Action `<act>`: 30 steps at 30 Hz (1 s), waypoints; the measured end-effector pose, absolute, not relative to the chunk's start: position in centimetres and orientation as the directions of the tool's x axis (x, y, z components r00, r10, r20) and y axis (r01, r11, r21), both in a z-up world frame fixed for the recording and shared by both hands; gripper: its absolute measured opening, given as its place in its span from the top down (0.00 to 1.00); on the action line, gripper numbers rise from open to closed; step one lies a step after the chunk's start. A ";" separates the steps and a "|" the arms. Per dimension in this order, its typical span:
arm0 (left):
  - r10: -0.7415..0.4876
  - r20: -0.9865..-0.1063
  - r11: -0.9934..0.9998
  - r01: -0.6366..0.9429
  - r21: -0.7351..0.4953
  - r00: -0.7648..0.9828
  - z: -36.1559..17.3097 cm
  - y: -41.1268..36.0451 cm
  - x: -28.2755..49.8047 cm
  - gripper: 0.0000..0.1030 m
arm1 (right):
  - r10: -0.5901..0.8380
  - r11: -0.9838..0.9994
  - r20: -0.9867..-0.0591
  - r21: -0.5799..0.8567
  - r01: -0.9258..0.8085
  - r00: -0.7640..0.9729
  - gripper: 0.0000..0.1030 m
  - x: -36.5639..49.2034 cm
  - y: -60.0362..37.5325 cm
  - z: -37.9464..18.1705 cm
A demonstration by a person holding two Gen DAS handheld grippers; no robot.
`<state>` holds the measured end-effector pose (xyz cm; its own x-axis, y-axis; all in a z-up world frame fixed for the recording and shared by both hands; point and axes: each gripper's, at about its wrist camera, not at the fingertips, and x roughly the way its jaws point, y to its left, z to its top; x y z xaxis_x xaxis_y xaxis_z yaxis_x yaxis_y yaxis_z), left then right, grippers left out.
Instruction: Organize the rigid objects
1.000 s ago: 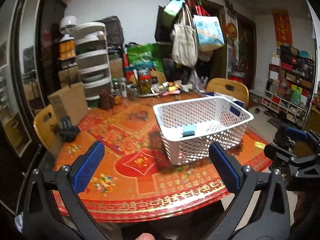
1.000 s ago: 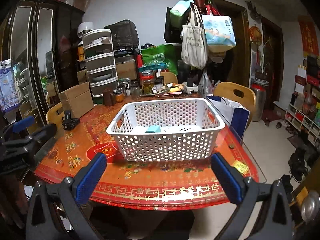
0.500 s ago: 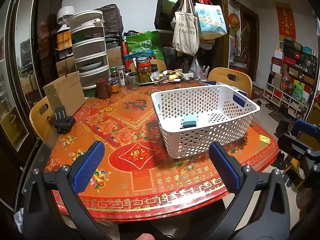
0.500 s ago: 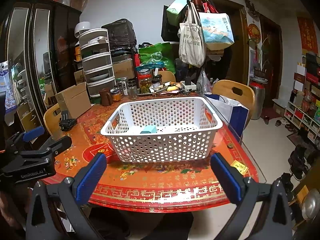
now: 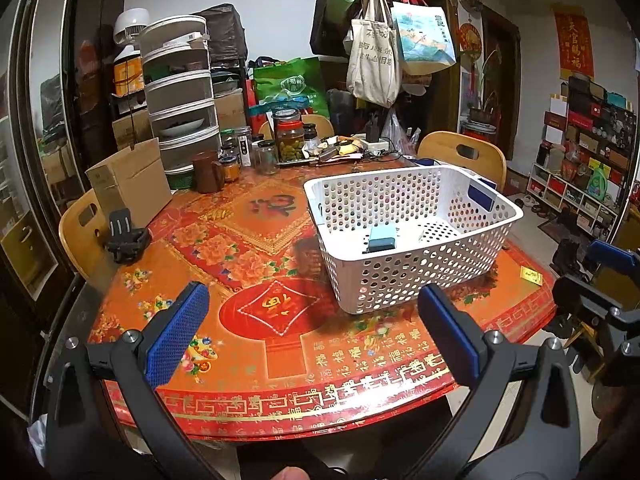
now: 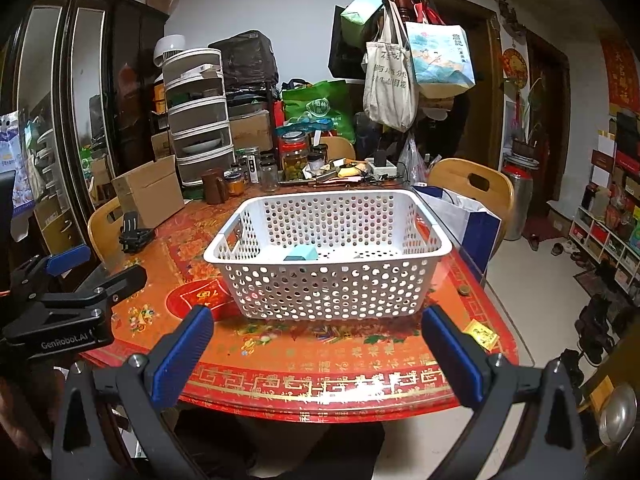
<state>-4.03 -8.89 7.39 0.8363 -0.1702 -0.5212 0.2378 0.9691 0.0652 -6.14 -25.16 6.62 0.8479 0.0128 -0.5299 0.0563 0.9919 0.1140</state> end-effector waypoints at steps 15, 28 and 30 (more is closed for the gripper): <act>-0.163 -0.517 0.972 0.228 0.064 0.840 7.3 -9.0 -4.0 0.00 | 0.023 0.992 -0.529 0.117 0.046 0.849 0.00 -6.1 -25.1 6.5; -0.161 -0.516 0.973 0.224 0.062 0.841 7.4 -9.2 -4.1 0.00 | 0.027 0.993 -0.530 0.114 0.040 0.847 0.00 -6.1 -24.9 6.4; -0.161 -0.515 0.973 0.224 0.062 0.842 7.4 -9.2 -4.1 0.00 | 0.027 0.993 -0.530 0.114 0.039 0.847 0.00 -6.1 -24.9 6.4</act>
